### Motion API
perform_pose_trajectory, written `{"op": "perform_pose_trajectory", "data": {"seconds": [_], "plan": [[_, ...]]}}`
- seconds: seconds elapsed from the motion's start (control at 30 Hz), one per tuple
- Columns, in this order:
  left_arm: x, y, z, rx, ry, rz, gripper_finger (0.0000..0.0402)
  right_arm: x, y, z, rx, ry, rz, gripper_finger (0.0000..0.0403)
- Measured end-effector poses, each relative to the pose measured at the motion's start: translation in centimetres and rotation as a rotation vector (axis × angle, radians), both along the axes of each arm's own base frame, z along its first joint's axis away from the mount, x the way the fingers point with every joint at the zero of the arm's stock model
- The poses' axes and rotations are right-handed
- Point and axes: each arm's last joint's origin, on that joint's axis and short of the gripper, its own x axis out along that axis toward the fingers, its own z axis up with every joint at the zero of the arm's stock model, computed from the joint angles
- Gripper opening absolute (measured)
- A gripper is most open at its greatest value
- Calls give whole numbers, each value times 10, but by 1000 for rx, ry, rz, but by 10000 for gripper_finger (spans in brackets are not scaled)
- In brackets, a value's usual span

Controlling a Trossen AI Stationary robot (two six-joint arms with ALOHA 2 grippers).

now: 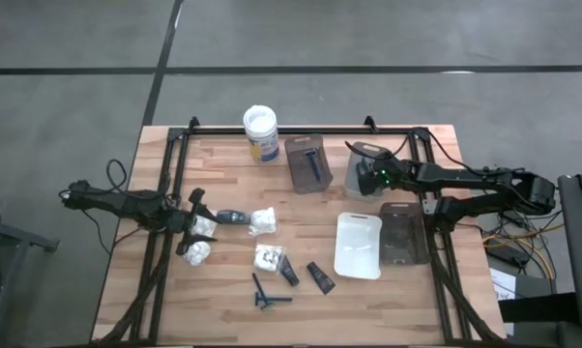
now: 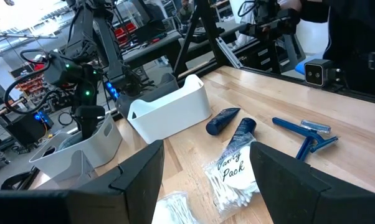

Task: Pick & Place Travel size toiletries
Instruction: Put the gray deodorant into the gray bin, then put the blue shaving cream into the white bin

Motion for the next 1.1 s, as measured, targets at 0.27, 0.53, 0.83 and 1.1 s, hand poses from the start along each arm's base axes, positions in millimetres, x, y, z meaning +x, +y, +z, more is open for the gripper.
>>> {"op": "perform_pose_trajectory", "data": {"seconds": [0.27, 0.53, 0.83, 1.1], "plan": [[0, 0, 0, 0, 0, 0, 243, 3, -1, 6, 1, 13, 33, 226], [0, 0, 0, 0, 0, 1, 243, 2, -2, 6, 31, 9, 60, 277], [0, 0, 0, 0, 0, 0, 243, 2, -1, 8, 39, -15, 79, 341], [0, 0, 0, 0, 0, 0, 243, 2, 4, 24, -29, -52, 157, 357]]}}
